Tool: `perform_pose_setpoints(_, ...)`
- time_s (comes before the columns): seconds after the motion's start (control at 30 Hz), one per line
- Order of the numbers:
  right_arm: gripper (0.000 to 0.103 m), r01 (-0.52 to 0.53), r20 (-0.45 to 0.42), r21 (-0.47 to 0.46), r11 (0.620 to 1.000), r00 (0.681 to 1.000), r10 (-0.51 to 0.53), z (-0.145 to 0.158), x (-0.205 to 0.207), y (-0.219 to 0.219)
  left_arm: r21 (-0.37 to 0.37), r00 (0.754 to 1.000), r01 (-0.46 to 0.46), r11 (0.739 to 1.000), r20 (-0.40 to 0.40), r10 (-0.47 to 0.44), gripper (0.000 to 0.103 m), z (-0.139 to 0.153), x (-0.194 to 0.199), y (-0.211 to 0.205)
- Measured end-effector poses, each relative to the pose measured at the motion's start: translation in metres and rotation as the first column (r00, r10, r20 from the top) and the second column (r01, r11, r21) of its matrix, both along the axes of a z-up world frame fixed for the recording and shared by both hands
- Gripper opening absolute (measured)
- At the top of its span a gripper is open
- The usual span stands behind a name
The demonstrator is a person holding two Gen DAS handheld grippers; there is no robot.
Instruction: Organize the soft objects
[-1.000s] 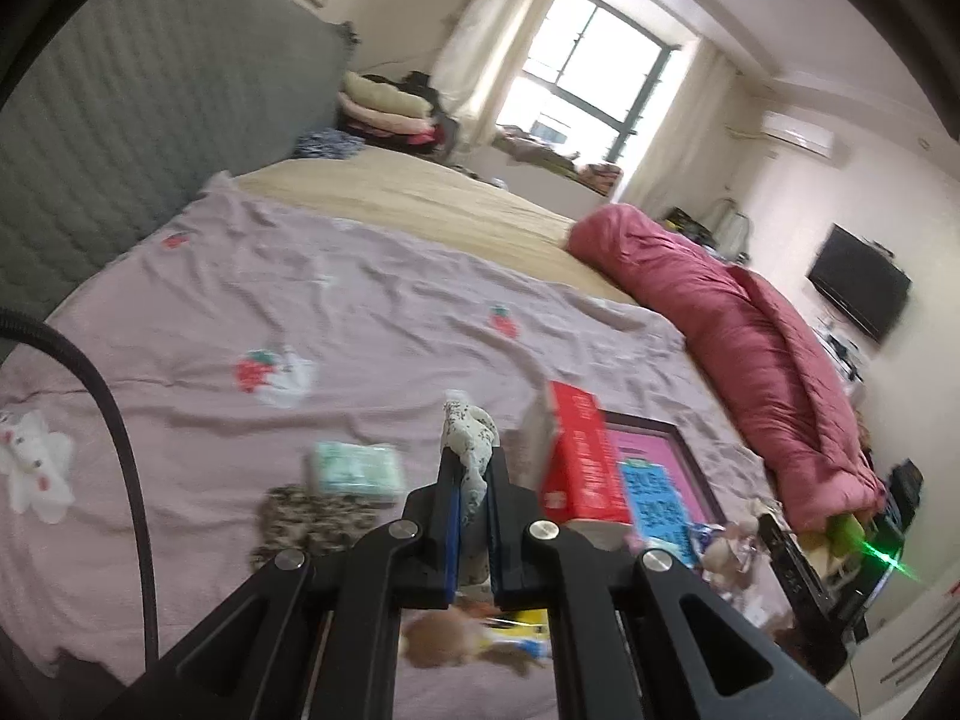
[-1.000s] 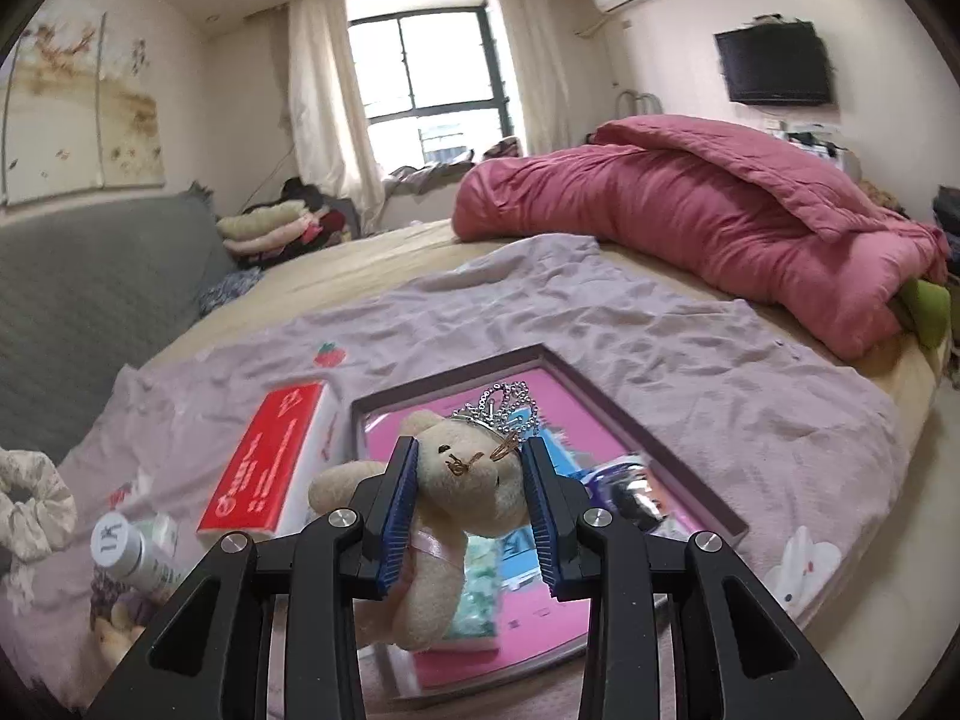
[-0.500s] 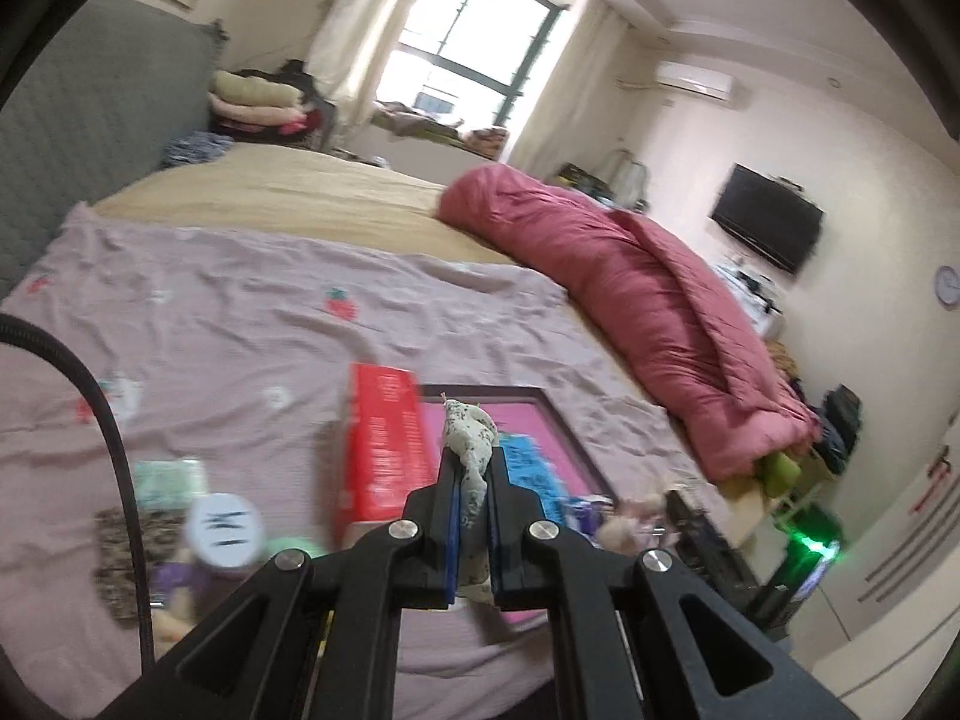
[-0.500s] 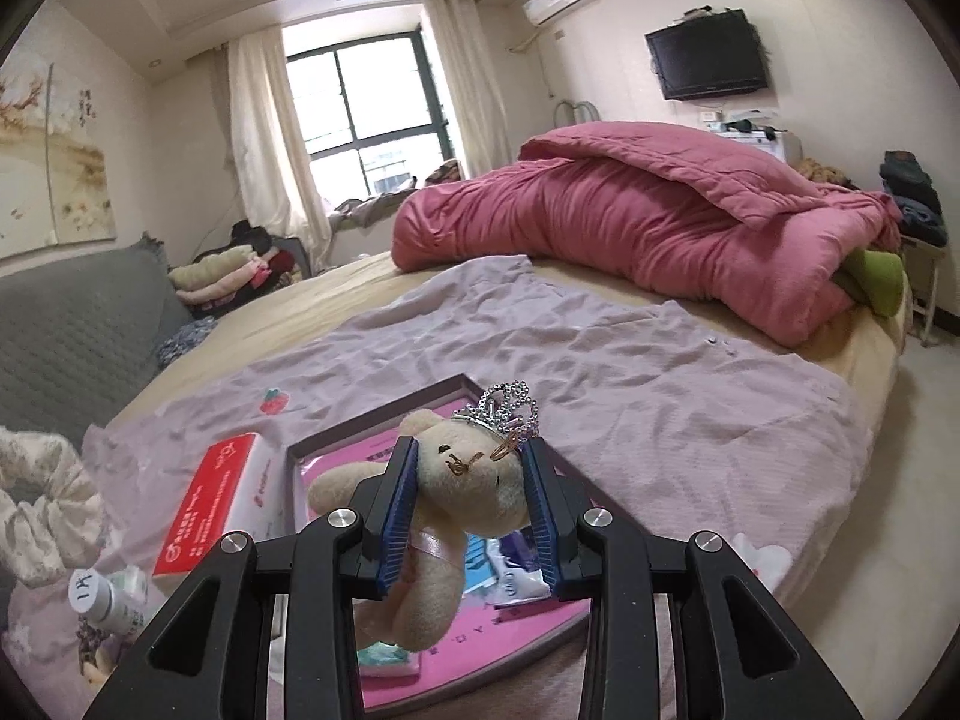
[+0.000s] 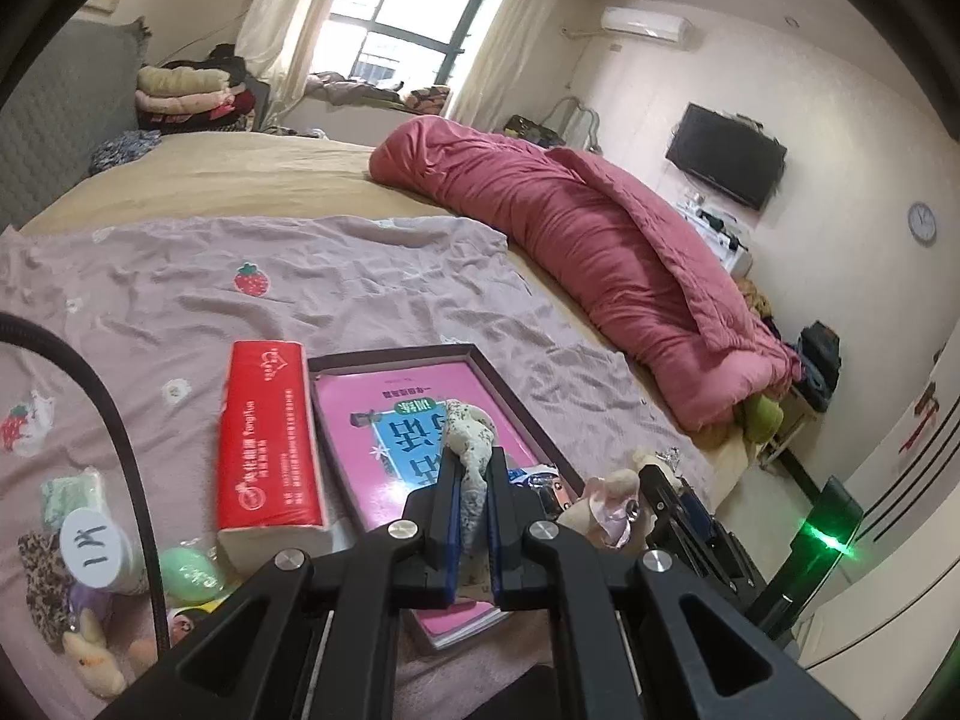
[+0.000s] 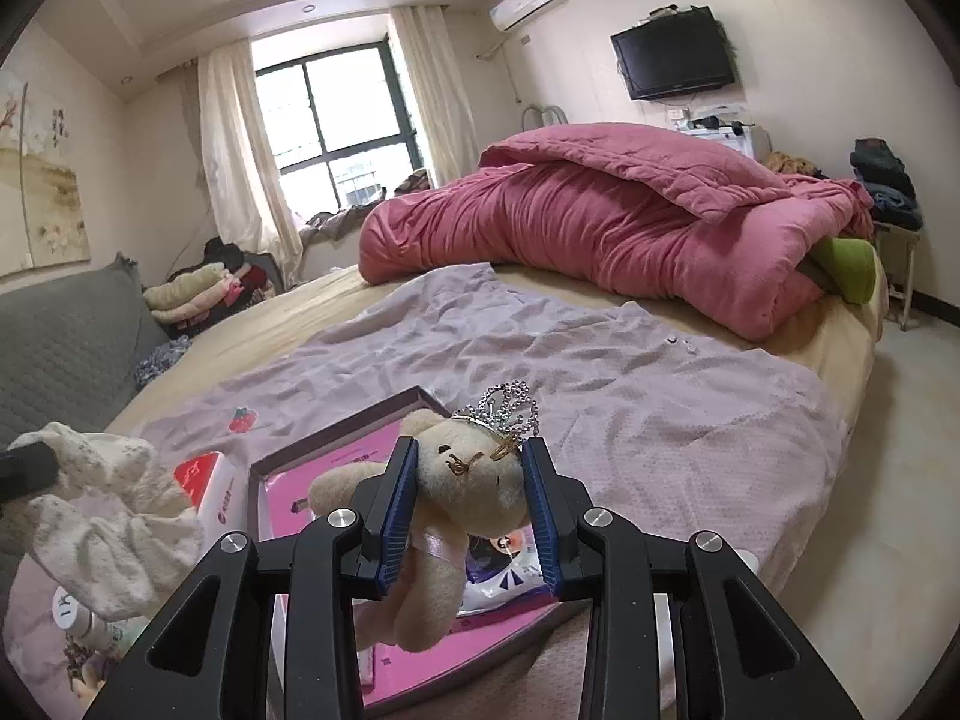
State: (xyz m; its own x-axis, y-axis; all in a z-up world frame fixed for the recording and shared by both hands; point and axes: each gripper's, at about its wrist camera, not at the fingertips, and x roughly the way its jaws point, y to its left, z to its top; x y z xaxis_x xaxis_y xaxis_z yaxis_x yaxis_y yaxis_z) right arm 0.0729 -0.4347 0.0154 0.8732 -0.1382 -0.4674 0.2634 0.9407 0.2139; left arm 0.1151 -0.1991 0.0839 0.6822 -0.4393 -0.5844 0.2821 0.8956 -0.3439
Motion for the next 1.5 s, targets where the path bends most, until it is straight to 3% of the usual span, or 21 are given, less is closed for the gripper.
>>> perform_pose_setpoints(0.4, 0.036, 0.012, -0.008, 0.002, 1.0, 1.0, -0.012, -0.004, 0.002, -0.008, 0.051, 0.998, 0.065, 0.997, -0.022, -0.064, 0.007, -0.022, 0.016, -0.041)
perform_pose_setpoints(0.67, 0.036, 0.024, -0.036, 0.008, 1.0, 0.999, -0.024, -0.011, 0.008, -0.013, -0.033, 0.988, 0.108, 0.994, -0.11, -0.111, 0.007, -0.058, 0.036, -0.05)
perform_pose_setpoints(1.0, 0.036, 0.023, -0.076, 0.002, 1.0, 0.997, -0.023, -0.022, 0.015, -0.013, 0.075, 0.977, 0.094, 0.993, -0.2, -0.078, 0.007, -0.11, 0.057, -0.053)
perform_pose_setpoints(1.5, 0.036, -0.045, -0.174, -0.021, 0.999, 0.984, 0.041, -0.039, 0.041, 0.002, 0.105, 0.974, 0.066, 0.992, -0.224, -0.042, 0.007, -0.127, 0.056, -0.043)
